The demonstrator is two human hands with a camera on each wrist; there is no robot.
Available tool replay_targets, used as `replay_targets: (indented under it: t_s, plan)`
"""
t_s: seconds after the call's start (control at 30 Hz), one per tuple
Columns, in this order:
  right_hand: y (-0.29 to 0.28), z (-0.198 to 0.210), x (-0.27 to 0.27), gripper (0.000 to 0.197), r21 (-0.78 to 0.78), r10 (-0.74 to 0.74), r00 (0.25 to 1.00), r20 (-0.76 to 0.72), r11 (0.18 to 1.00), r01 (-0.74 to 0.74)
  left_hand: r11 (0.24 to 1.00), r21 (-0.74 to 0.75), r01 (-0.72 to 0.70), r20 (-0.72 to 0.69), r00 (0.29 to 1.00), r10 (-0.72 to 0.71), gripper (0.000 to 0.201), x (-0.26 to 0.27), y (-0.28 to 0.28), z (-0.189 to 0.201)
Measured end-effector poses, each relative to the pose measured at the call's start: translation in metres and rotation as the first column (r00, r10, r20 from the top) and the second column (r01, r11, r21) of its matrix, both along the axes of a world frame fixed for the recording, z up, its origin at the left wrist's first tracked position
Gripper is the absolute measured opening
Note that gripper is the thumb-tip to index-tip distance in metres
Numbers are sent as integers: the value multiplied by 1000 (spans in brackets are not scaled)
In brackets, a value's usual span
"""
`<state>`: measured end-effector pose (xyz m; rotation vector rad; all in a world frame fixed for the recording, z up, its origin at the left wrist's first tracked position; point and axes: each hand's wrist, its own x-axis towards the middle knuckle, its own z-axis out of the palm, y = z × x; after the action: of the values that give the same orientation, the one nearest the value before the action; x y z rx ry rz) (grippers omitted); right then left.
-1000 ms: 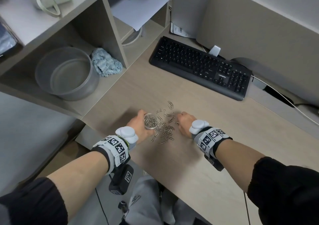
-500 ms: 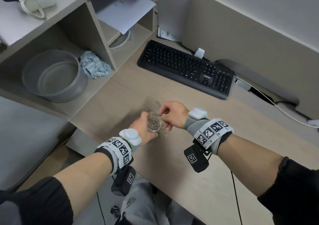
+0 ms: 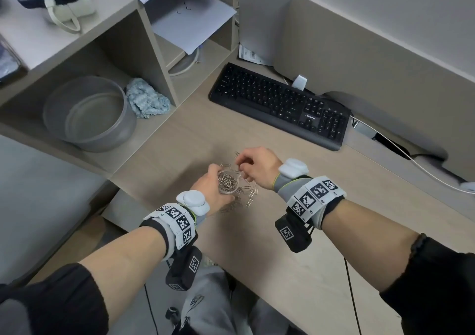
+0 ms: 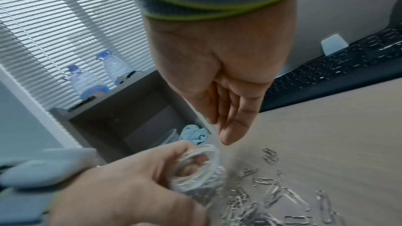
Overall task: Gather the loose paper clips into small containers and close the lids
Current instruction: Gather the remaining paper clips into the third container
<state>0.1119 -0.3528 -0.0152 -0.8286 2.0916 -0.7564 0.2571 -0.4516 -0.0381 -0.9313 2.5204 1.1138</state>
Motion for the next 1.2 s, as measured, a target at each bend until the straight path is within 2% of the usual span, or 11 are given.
replay_targets:
  t_s: [0.13,0.27,0.47,0.57,0.8,1.0,1.1,1.2]
  plan:
    - [-1,-25,-20,17,120,-45,993,-108,991,58,999,8,-35,42,999,35,68,12,-21,-3]
    - [-15,-51,-33,25,312,97,943,-319,950,8,997,23,-79,41,996,78,68,26,-49,-6]
    - [-43,-79,-38,23,402,154,907,-392,916,18,988,55,-144,54,988,142,72,42,-86,-14]
    - [-56,-86,-32,29,417,195,899,-392,909,-15,984,86,-154,42,988,150,70,50,-97,-19]
    - [-61,-73,1,49,455,417,856,-305,854,-253,982,107,-158,34,987,155,67,53,-99,-23]
    - [-36,-55,28,69,517,651,718,-248,715,-470,985,98,-143,44,989,139,72,49,-86,-20]
    - [-21,-52,35,75,558,716,652,-249,656,-508,988,54,-145,61,988,141,75,50,-75,-17]
    - [-11,-55,43,72,571,723,634,-275,653,-497,989,28,-147,82,986,144,78,51,-66,-17]
